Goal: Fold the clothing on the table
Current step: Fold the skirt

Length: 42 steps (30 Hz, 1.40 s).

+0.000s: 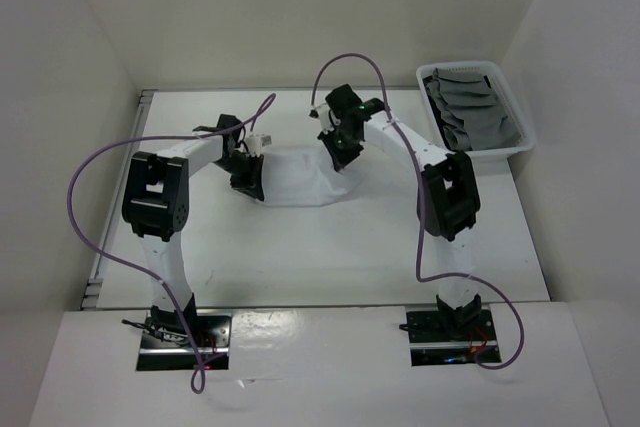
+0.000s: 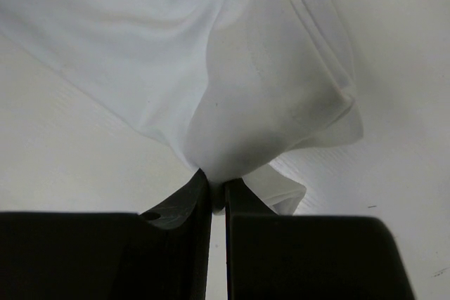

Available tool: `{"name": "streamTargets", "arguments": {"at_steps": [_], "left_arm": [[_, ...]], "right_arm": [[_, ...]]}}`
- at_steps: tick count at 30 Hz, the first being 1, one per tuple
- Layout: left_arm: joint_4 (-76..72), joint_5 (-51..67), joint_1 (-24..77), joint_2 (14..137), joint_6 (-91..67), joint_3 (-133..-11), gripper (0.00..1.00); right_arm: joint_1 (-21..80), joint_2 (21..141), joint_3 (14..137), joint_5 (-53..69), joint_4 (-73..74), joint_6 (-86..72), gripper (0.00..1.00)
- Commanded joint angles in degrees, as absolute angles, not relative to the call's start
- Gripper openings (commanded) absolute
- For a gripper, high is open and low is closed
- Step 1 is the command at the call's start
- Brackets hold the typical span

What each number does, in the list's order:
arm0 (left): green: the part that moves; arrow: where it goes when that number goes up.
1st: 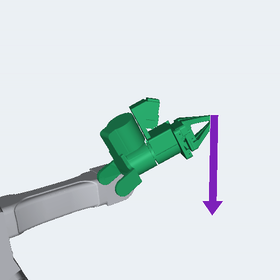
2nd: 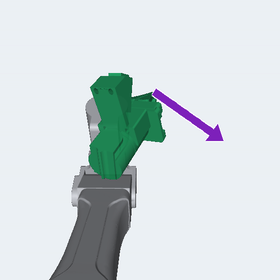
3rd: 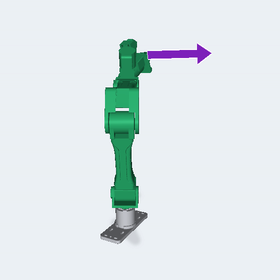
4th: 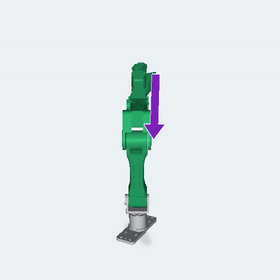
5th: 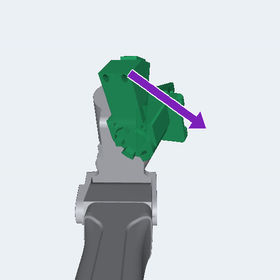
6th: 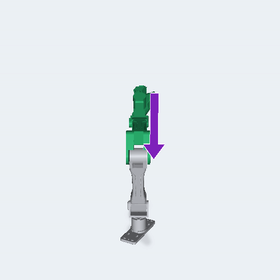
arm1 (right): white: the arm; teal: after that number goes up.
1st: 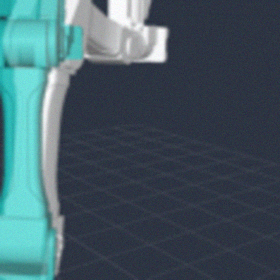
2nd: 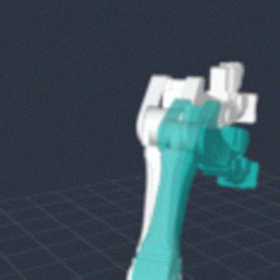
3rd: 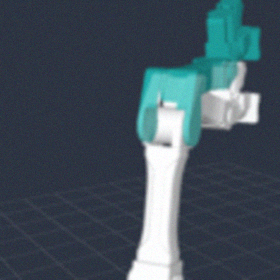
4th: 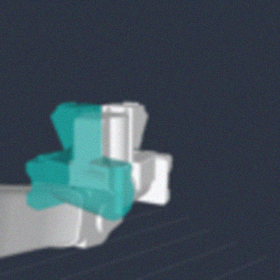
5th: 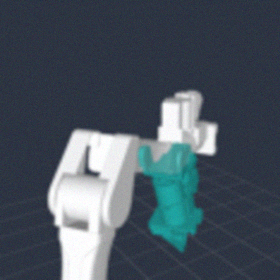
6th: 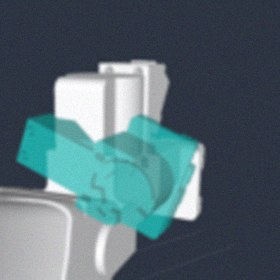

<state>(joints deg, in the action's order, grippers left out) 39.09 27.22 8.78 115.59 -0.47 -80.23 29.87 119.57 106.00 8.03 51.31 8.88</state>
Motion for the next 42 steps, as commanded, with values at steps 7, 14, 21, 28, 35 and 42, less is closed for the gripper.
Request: {"name": "streamTargets", "arguments": {"at_steps": [7,14,21,28,35,42], "left_arm": [[38.41,27.77,8.96,113.99,-1.14,-79.72,0.05],[38.41,27.25,8.96,113.47,-1.14,-79.72,0.06],[38.41,27.25,8.96,113.47,-1.14,-79.72,0.07],[38.41,27.77,8.96,113.47,-1.14,-79.19,0.09],[38.41,27.77,8.96,112.33,-1.14,-79.19,0.18],[38.94,28.30,8.96,111.80,-0.53,-79.19,0.75]], "right_arm": [[25.41,117.43,97.21,2.64,45.27,9.40,0.05],[20.92,117.94,92.64,-4.21,41.05,10.02,0.16],[19.16,119.09,90.97,-10.19,38.50,8.88,0.79],[17.15,109.01,87.55,3.05,39.81,7.04,0.82],[9.42,102.49,78.15,21.79,37.36,5.80,0.82],[6.15,107.75,76.99,29.61,40.17,8.52,0.82]]}}
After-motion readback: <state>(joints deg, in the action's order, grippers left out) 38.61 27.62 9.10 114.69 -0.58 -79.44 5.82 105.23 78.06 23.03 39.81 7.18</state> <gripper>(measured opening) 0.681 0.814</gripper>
